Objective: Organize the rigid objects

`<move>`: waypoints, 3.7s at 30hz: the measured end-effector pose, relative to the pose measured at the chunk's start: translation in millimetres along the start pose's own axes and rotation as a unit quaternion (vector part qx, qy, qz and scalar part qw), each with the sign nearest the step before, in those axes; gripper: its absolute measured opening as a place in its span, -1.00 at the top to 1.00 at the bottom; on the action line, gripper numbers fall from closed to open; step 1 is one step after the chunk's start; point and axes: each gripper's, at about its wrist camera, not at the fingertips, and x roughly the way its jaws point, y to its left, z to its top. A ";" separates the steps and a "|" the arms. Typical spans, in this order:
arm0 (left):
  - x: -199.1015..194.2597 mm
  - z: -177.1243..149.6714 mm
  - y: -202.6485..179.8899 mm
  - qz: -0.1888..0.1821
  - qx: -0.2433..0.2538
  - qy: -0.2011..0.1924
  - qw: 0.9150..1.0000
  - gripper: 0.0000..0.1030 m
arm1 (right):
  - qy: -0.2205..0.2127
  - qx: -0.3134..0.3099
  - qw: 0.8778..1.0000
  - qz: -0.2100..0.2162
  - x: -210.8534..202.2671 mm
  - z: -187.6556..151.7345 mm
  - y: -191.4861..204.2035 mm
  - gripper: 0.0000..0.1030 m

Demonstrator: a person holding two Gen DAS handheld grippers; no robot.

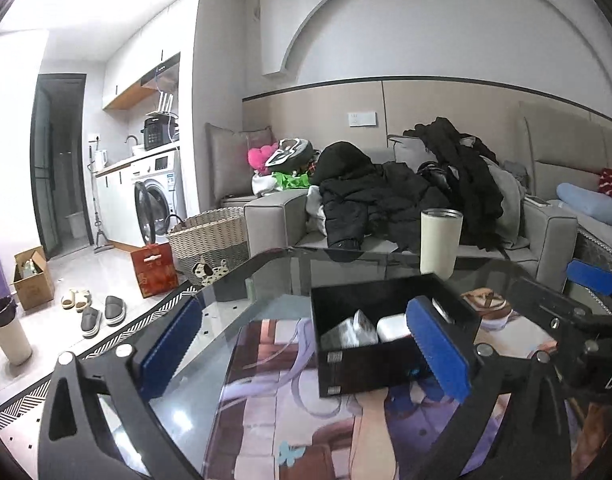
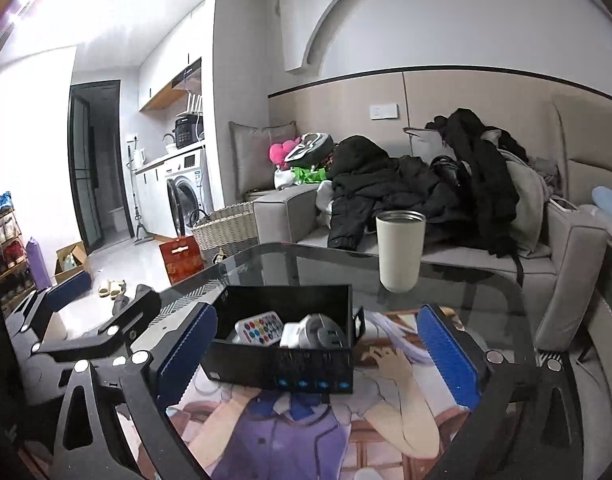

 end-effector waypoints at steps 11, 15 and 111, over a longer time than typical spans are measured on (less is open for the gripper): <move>-5.6 -30.1 5.4 -0.003 0.009 0.044 0.999 -1.00 | 0.018 0.009 1.000 -0.022 -3.0 -45.7 -12.9 -0.99; -6.9 -31.4 5.1 -0.012 0.010 0.047 0.999 -1.00 | 0.015 -0.002 1.000 -0.016 -5.6 -51.5 -7.5 -0.99; -8.3 -23.3 1.0 -0.046 -0.008 0.070 0.996 -1.00 | 0.052 0.016 0.998 -0.016 9.1 -49.0 -6.1 -0.99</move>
